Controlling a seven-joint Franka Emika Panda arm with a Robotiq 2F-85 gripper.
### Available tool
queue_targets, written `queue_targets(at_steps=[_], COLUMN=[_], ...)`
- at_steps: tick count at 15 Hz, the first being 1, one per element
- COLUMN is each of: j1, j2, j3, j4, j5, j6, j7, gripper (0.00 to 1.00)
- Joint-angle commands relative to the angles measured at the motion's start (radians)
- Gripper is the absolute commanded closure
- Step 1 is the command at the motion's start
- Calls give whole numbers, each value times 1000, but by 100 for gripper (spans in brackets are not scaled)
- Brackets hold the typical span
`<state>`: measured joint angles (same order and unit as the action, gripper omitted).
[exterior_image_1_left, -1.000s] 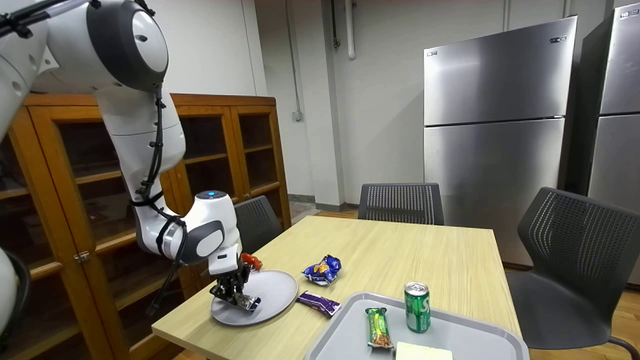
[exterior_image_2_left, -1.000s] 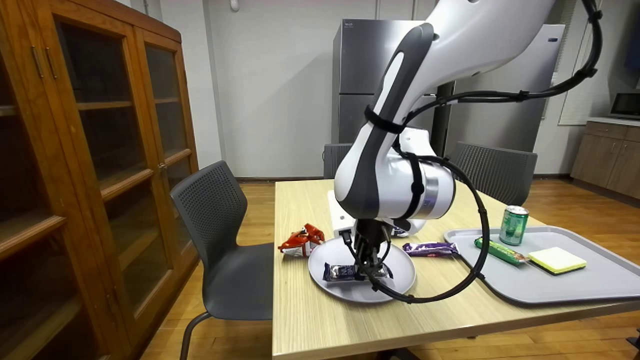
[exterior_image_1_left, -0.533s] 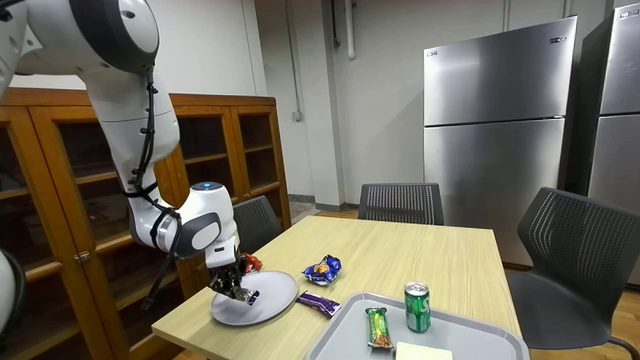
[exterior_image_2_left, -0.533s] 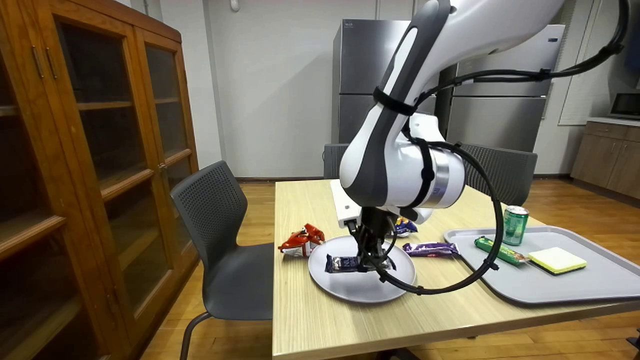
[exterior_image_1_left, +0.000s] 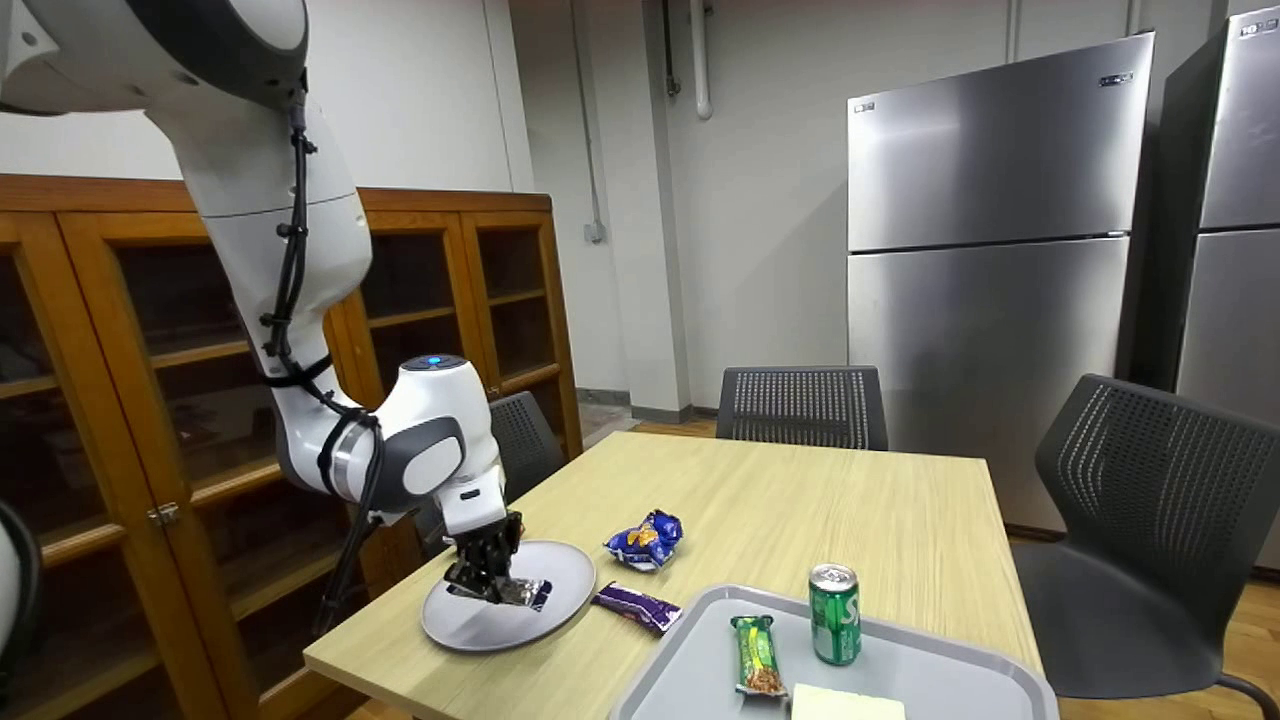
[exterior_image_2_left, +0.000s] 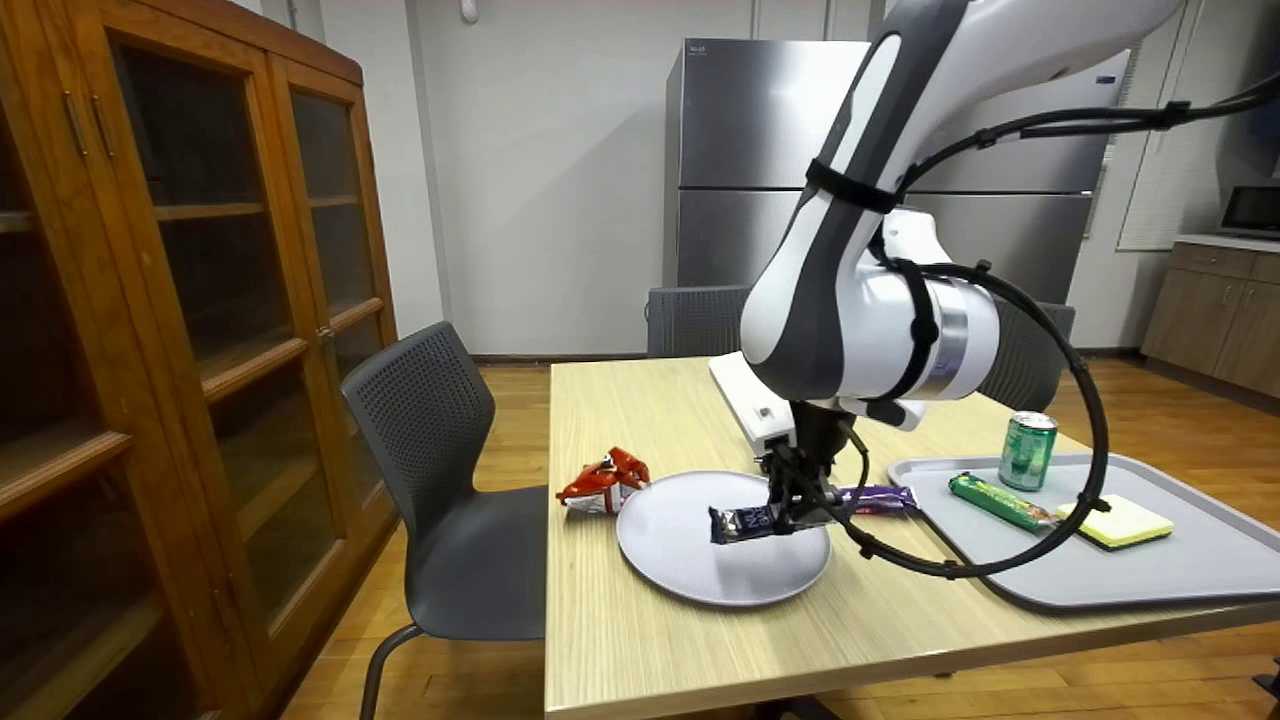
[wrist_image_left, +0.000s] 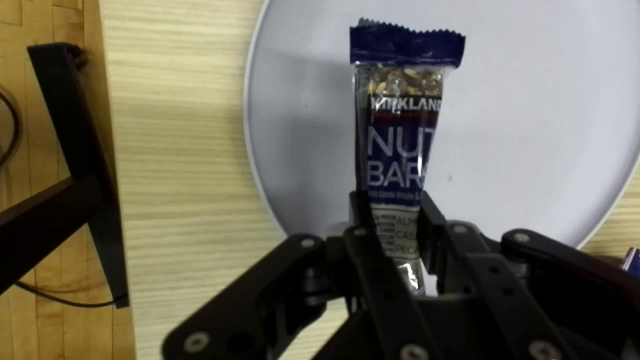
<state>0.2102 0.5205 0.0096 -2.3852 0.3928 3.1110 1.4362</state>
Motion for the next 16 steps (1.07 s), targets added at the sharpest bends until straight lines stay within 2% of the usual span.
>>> queue_targets(at_steps=[1,5,8,12,16], j1=[-102,-224,-267,-310,-306], j2=[-58,-42,-28,-17,-4], j3=[39,75,60,57,27], j4=[-48,-39,-29,-18,-7], j5=[-11,1,-7,0,-2], j6=[-13,-23,-52,-102,-160], j7=[-103,-222,-315,-436,-527], gripper=[94,94,94,94,94])
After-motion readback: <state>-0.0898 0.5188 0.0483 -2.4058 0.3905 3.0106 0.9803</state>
